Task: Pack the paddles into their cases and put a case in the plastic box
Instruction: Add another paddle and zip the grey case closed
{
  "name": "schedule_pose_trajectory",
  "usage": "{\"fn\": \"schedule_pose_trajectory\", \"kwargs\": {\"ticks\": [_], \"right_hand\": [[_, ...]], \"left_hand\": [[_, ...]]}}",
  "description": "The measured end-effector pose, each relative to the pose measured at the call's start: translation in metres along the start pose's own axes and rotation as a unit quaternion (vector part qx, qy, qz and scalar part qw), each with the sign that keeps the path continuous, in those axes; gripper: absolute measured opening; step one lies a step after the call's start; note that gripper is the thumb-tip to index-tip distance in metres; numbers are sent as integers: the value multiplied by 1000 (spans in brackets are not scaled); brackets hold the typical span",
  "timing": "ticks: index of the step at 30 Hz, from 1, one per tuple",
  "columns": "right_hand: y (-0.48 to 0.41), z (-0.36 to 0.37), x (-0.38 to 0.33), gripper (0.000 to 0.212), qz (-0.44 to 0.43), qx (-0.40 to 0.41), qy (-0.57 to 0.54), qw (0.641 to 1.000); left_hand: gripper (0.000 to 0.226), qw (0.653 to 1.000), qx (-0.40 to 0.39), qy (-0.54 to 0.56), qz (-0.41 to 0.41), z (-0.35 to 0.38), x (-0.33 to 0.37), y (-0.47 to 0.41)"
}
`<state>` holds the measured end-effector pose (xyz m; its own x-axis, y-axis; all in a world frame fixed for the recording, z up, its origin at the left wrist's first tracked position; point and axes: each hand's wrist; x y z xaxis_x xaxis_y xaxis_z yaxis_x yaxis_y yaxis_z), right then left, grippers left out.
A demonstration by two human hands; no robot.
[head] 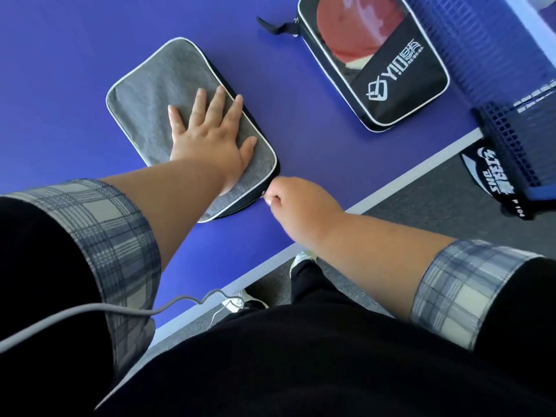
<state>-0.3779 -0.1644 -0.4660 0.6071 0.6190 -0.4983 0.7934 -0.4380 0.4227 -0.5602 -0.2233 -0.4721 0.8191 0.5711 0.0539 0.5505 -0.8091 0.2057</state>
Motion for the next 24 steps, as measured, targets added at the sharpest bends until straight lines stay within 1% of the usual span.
{"fn": "schedule_pose_trajectory", "kwargs": {"ticks": [2,5,8,10,12,13,14,16,17,19,20,22,23,24], "right_hand": [[4,16,-19,17,-28,-17,1,999],[0,33,-45,22,-78,-30,23,996],[-1,43,-63,23,-100,-45,54,993],[0,48,-72,20,-112,-82,47,989],[2,50,-83,23,-131,-150,36,979],[3,49,-89,23,-141,-168,40,975],[5,47,-93,21,-150,-165,47,974],[7,34,-95,22,-153,-125,41,979],[8,23,-91,24,-141,-104,12,984],[8,-1,-76,24,-100,-52,-73,991],[8,-14,-68,22,-72,-4,-111,991],[1,-32,-52,17,3,129,-167,978],[-5,-37,-46,16,47,185,-181,965],[-12,-40,-42,20,94,211,-189,954]], "left_hand": [[74,1000,-1,0,0,0,0,0],[75,1000,1,3,-2,0,2,0],[75,1000,4,7,-1,1,2,-1],[75,1000,2,9,-6,2,2,-2],[75,1000,-3,13,-17,2,5,-2],[74,1000,-10,18,-22,1,7,-3],[73,999,-19,27,-24,-1,8,-4],[68,997,-31,71,-11,-9,3,-4],[64,993,-27,115,1,-15,-3,-1],[54,970,6,244,4,-27,-24,9],[50,953,40,301,-11,-31,-37,17],[47,931,108,341,-69,-34,-63,33],[48,924,118,343,-118,-32,-76,40],[52,913,106,350,-181,-30,-85,45]]}}
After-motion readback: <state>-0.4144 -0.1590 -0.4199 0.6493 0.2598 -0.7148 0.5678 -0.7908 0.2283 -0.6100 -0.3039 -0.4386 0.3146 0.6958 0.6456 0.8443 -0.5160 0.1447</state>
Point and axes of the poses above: each hand's wrist, its own y-axis away from the middle knuckle, its own z-axis out of the palm, x = y × z, and after that the axes turned 4 degrees about y, right-handed
